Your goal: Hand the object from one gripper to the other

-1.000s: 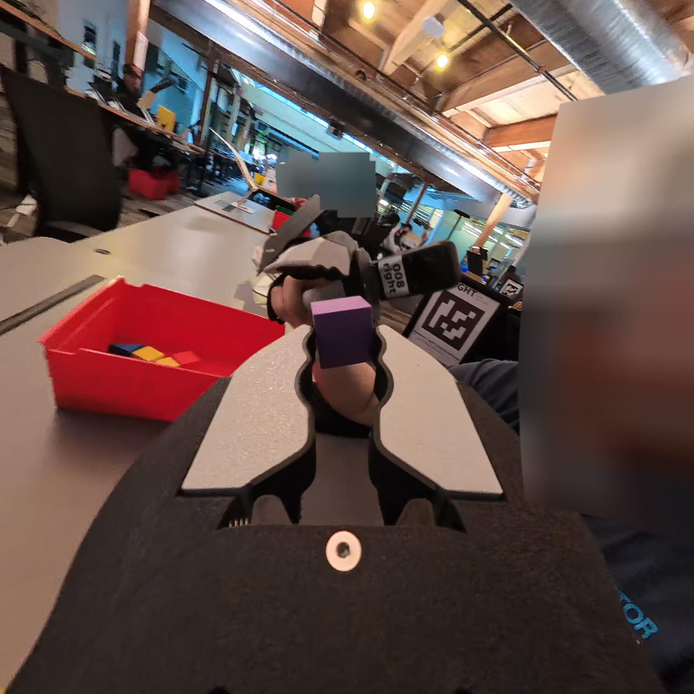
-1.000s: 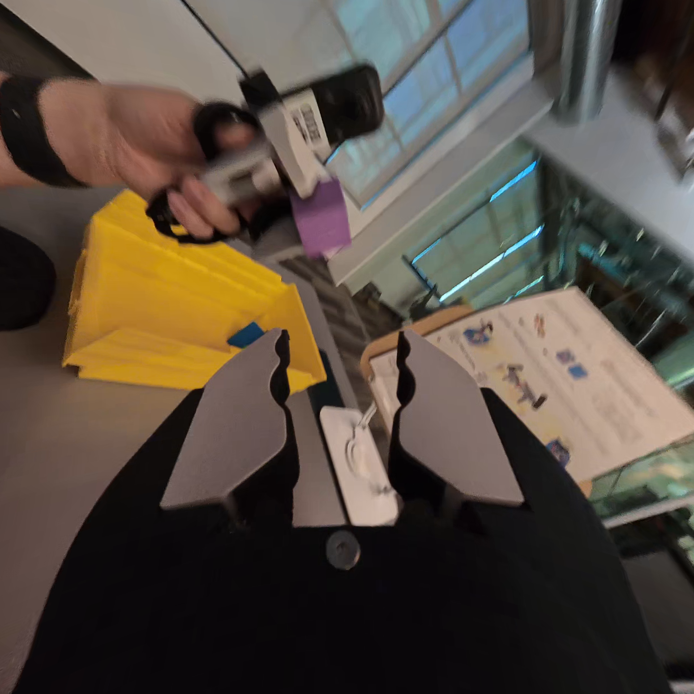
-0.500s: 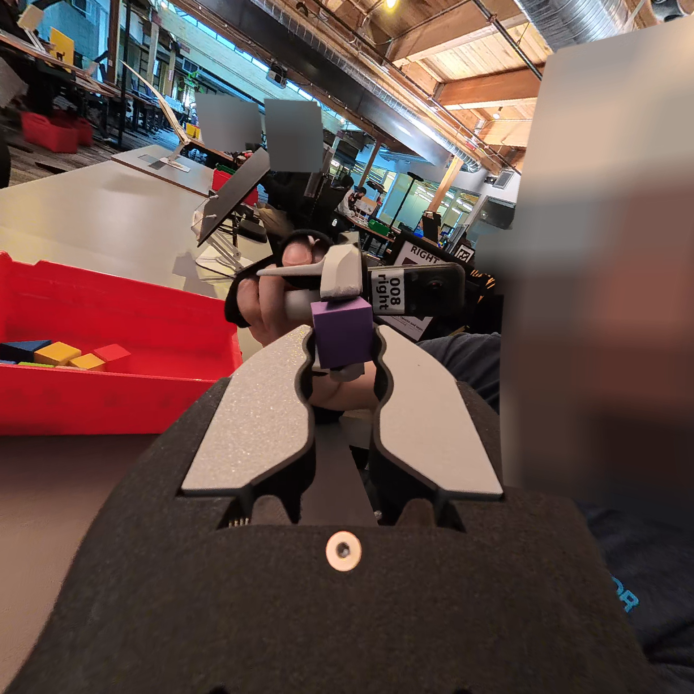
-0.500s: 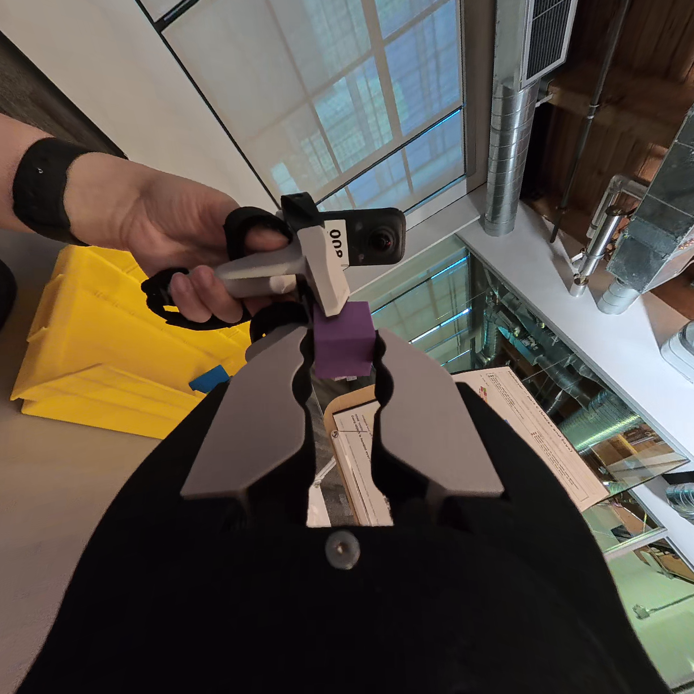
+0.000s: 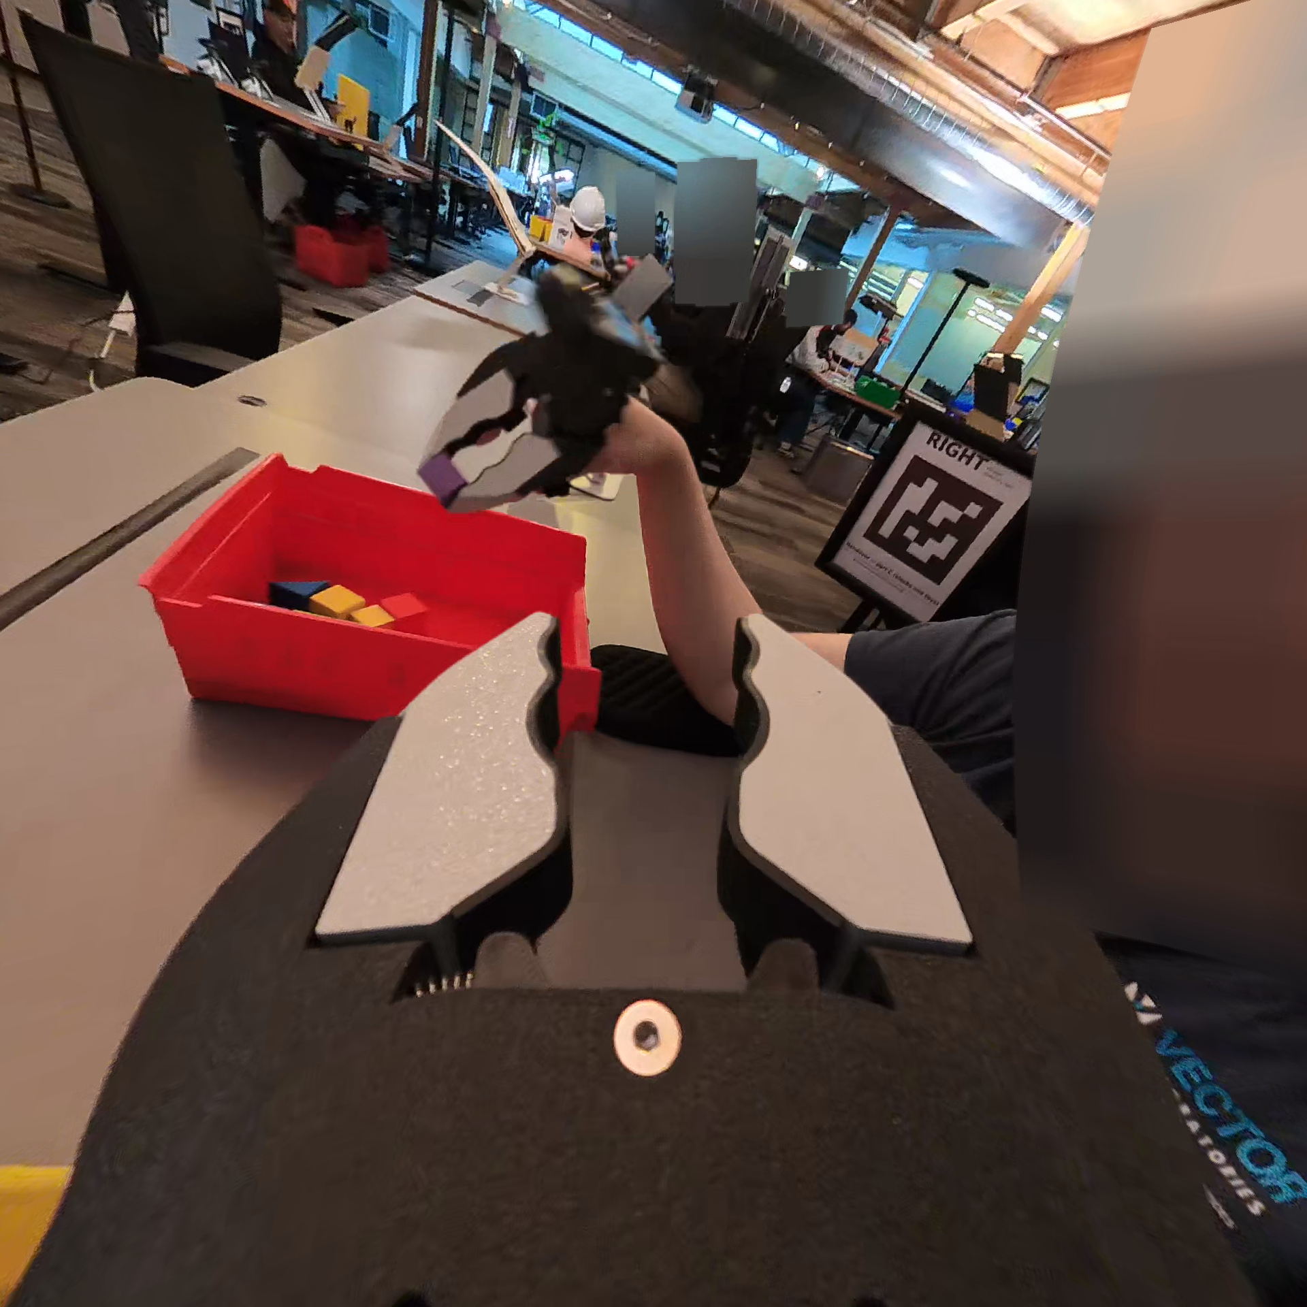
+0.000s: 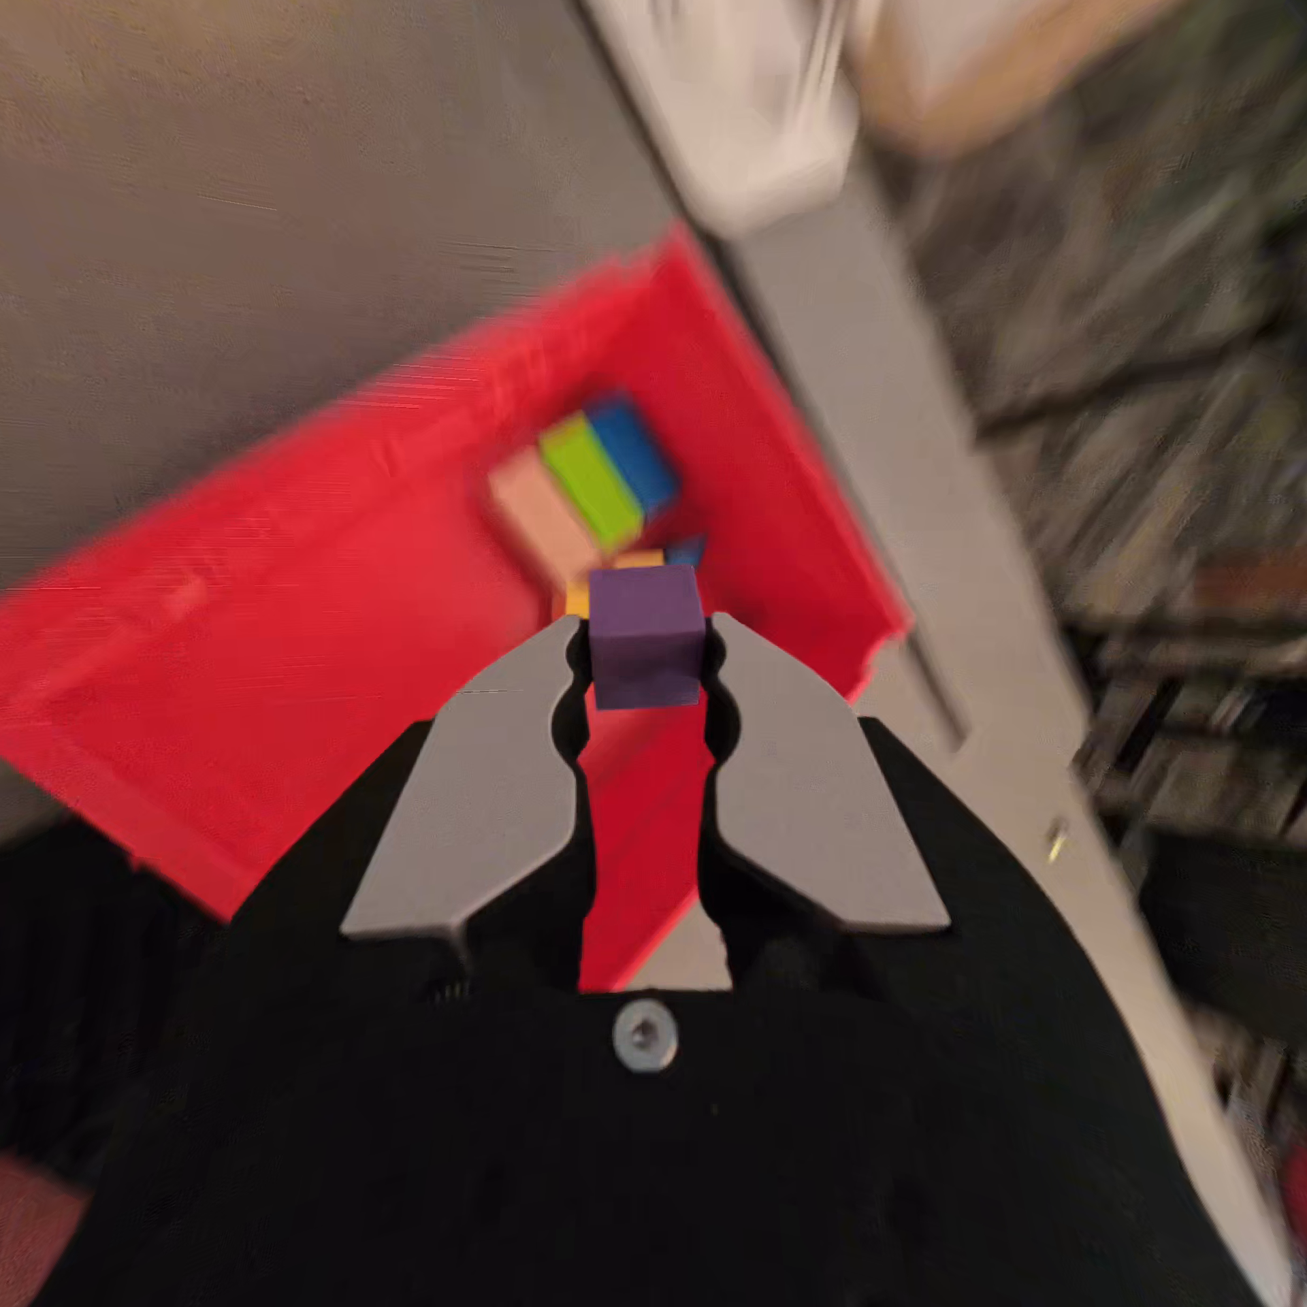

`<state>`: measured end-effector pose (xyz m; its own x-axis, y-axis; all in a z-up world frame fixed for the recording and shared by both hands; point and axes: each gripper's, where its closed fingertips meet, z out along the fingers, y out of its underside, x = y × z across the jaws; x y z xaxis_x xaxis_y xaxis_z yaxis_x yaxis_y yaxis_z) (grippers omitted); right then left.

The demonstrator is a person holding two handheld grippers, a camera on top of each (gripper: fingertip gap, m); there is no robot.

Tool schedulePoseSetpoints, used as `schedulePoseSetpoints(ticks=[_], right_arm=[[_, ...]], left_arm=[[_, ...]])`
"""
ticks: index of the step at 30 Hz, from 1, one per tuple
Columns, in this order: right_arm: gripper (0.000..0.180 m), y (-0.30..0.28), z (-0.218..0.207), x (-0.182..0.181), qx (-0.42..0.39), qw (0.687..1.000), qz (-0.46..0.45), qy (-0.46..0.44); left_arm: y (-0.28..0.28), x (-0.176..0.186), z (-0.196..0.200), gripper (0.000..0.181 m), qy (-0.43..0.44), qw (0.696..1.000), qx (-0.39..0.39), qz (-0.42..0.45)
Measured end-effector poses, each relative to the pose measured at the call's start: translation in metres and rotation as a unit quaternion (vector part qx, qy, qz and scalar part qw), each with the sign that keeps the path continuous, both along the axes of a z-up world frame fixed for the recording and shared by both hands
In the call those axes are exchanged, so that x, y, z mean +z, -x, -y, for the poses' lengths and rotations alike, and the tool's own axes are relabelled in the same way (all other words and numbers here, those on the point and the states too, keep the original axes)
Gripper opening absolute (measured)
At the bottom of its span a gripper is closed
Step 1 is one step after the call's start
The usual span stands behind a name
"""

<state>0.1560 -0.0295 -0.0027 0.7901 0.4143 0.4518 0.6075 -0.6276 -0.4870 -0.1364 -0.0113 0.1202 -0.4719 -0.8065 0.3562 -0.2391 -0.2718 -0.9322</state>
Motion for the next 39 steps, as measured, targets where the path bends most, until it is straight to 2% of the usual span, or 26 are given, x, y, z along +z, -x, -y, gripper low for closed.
schedulePoseSetpoints(ticks=[2, 4, 7, 11, 17, 21, 28, 39], right_arm=[[0.030, -0.022, 0.019, -0.049, -0.057, 0.989, -0.023, 0.133], [0.030, -0.007, 0.036, -0.085, -0.036, 0.967, -0.090, 0.234], [0.030, -0.022, 0.041, -0.110, -0.060, 0.954, -0.063, 0.288], [0.030, -0.042, 0.032, -0.118, -0.109, 0.952, -0.065, 0.279], [0.030, -0.055, 0.009, -0.106, -0.144, 0.963, -0.090, 0.207], [0.030, -0.065, -0.010, -0.106, -0.194, 0.959, -0.106, 0.176], [0.030, -0.070, -0.025, -0.124, -0.261, 0.937, -0.123, 0.198], [0.030, -0.074, -0.021, -0.146, -0.286, 0.916, -0.124, 0.254]], left_arm=[[0.002, -0.001, -0.001, 0.045, -0.001, 1.000, 0.002, -0.007], [0.002, -0.002, -0.003, 0.044, -0.001, 1.000, 0.006, -0.009], [0.002, -0.002, -0.003, 0.042, 0.003, 1.000, 0.002, -0.010], [0.000, -0.007, -0.002, 0.041, -0.002, 1.000, 0.001, -0.021], [-0.003, -0.012, 0.002, 0.041, -0.010, 0.999, -0.003, -0.034], [-0.006, -0.017, 0.006, 0.040, -0.012, 0.999, -0.010, -0.047], [-0.008, -0.021, 0.010, 0.040, -0.019, 0.998, -0.015, -0.060], [-0.007, -0.021, 0.013, 0.040, -0.021, 0.997, -0.022, -0.065]])
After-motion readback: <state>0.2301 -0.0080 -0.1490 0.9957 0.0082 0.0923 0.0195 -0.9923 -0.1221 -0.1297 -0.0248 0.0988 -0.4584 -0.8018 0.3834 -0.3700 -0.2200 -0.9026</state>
